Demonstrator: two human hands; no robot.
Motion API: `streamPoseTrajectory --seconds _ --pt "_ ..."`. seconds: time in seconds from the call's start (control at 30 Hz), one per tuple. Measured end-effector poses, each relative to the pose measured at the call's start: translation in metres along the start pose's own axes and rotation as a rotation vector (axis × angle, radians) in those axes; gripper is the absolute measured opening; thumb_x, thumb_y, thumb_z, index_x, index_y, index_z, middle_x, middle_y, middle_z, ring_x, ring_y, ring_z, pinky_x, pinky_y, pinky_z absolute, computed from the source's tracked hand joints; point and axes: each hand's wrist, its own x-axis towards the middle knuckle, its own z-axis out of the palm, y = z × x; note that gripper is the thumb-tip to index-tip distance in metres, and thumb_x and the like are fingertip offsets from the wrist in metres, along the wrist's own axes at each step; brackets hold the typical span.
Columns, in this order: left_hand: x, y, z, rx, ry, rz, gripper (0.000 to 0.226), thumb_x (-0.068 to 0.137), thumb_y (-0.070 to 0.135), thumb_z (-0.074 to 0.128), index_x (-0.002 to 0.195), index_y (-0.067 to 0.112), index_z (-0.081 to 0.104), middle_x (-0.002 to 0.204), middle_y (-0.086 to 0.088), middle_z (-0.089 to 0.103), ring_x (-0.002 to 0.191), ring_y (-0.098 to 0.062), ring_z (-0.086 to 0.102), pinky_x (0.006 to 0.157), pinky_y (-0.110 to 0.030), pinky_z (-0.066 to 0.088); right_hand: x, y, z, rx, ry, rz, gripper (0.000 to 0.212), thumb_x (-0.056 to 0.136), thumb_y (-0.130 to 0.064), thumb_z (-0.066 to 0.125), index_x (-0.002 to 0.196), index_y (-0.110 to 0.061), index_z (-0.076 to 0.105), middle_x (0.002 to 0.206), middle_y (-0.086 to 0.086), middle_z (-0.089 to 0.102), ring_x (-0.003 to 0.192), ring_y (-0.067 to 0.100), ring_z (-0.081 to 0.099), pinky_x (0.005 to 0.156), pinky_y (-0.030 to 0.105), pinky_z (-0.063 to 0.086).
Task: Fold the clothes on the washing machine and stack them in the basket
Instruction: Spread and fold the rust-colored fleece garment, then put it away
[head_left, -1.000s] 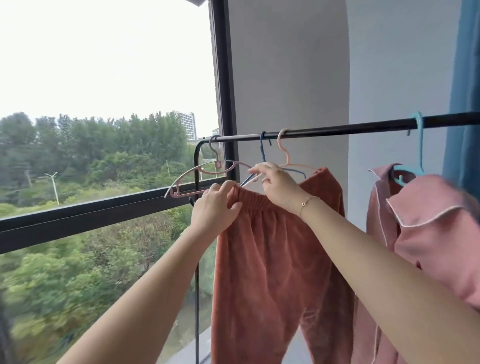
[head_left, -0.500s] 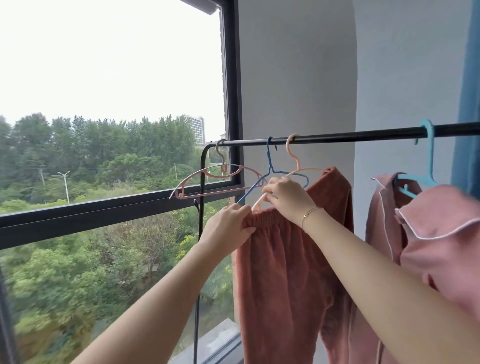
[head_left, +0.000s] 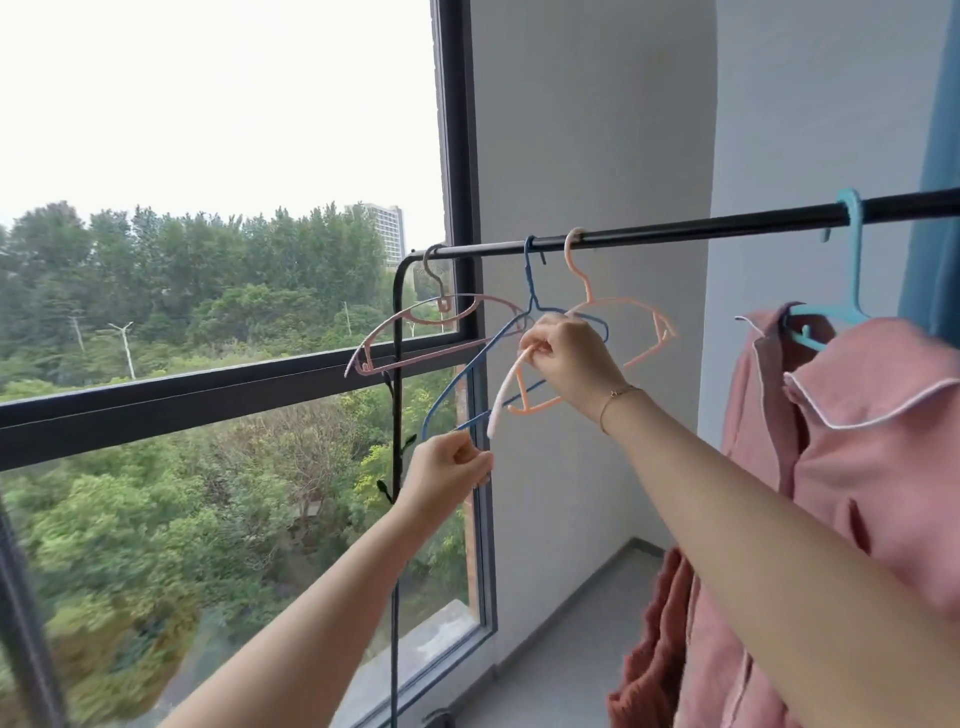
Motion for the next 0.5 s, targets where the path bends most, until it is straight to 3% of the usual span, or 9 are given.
streamPoseTrajectory --seconds 0.1,0.3,0.5 --pt "0.001 -0.002 0.014 -0.035 -0.101 -0.079 0.019 0.082 0.018 0.069 0.073 0.008 0.057 0.078 -0.007 0.067 0.065 -0.014 0.055 0.063 -0.027 0.044 -0.015 0.005 -0.008 -0.001 -0.003 -0.036 0.010 0.086 -0.002 0.065 0.091 -0.002 0.073 0.093 0.010 0.067 0.092 0.024 0.058 0.083 0.030 0.049" --pt "-0.008 -0.008 0.033 -0.034 -0.225 -0.098 0.008 0.081 0.020 0.070 0.081 0.020 0.062 0.089 0.002 0.067 0.080 -0.015 0.062 0.073 -0.028 0.049 -0.035 0.006 -0.019 0.008 0.023 -0.031 0.020 0.085 0.004 0.062 0.101 -0.002 0.072 0.108 0.009 0.063 0.102 0.023 0.060 0.093 0.023 0.047" --pt "-0.025 -0.022 0.038 -0.041 -0.302 -0.108 0.005 0.082 0.012 0.065 0.081 0.018 0.065 0.078 0.007 0.064 0.067 -0.007 0.056 0.059 -0.018 0.046 -0.064 -0.008 -0.008 -0.007 0.162 -0.001 0.038 0.086 0.011 0.052 0.118 -0.005 0.066 0.130 0.012 0.057 0.118 0.026 0.057 0.098 0.031 0.049"
